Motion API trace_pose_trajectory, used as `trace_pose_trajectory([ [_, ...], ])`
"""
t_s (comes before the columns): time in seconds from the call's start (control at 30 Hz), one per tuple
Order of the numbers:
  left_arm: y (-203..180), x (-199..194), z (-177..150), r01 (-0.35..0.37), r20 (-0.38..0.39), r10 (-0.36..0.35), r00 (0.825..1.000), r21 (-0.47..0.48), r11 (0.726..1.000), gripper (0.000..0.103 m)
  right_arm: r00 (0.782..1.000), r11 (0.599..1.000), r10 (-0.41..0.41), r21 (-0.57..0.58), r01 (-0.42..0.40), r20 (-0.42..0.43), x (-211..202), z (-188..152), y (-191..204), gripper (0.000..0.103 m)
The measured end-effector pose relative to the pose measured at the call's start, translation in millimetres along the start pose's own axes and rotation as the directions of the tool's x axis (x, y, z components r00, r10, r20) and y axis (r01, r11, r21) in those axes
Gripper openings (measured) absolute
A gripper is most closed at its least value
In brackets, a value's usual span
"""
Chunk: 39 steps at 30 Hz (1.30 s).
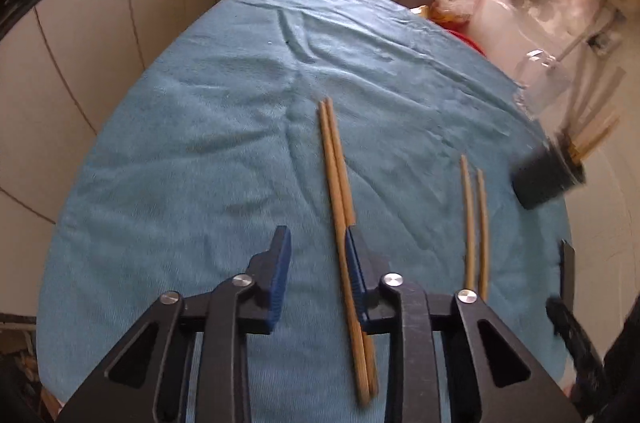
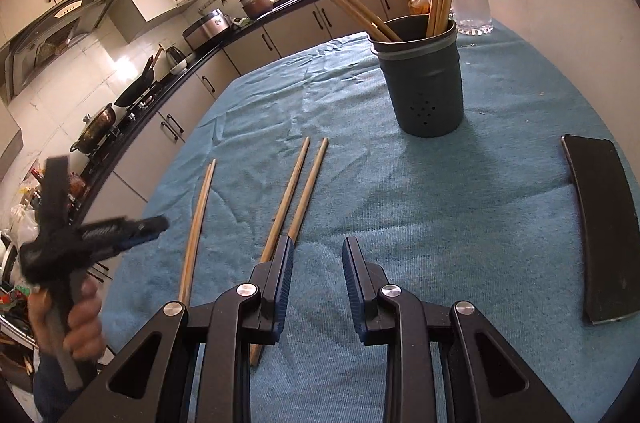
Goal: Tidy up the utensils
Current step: 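Close the right tool on one chopstick while the left tool grasps another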
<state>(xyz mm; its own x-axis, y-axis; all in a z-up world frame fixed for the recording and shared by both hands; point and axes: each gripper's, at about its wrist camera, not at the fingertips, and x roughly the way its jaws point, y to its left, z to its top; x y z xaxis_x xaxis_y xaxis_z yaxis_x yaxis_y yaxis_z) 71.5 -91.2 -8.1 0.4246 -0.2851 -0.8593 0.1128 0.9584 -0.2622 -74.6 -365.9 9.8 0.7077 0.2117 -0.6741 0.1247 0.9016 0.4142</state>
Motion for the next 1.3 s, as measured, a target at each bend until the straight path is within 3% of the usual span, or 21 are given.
trace_pose_trajectory([
  [0.07, -0.9, 10.9, 11.3, 0.013, -0.022, -0.013, 1.0, 0.0, 1.0, 0.024, 1.0, 1.0, 0.002, 0.003, -0.002, -0.004, 2.1, 2.7, -2.4, 0.027],
  [0.33, -10.0, 41.1, 36.5, -0.047, -0.048, 0.047, 0.998, 0.005, 0.999, 0.016, 1.0, 1.0, -0.006, 0.022, 0.006, 0.003, -0.4, 8.5, -13.3, 0.027],
  [0.7, -15.3, 53.0, 45.0, -0.103, -0.045, 0.105, 0.993, 0.053, 0.993, 0.016, 1.0, 1.0, -0.013, 0.027, 0.014, -0.021, 8.4, 18.1, -6.9, 0.027],
  [0.8, -14.8, 48.7, 35.9, -0.145, -0.036, 0.147, 0.988, 0.066, 0.987, 0.008, 0.999, 0.999, -0.016, 0.03, 0.017, -0.051, 19.3, 25.5, -2.1, 0.027],
  [1.03, 3.3, 35.3, 18.1, -0.094, -0.042, 0.095, 0.995, 0.03, 0.995, 0.008, 0.988, 0.999, -0.024, 0.044, 0.031, -0.15, 61.5, 52.1, 9.4, 0.027],
  [1.3, 3.7, 34.9, 17.7, -0.075, -0.036, 0.077, 0.996, 0.045, 0.996, 0.008, 0.959, 0.992, -0.116, 0.027, 0.127, -0.257, 120.1, 74.2, 22.1, 0.027],
])
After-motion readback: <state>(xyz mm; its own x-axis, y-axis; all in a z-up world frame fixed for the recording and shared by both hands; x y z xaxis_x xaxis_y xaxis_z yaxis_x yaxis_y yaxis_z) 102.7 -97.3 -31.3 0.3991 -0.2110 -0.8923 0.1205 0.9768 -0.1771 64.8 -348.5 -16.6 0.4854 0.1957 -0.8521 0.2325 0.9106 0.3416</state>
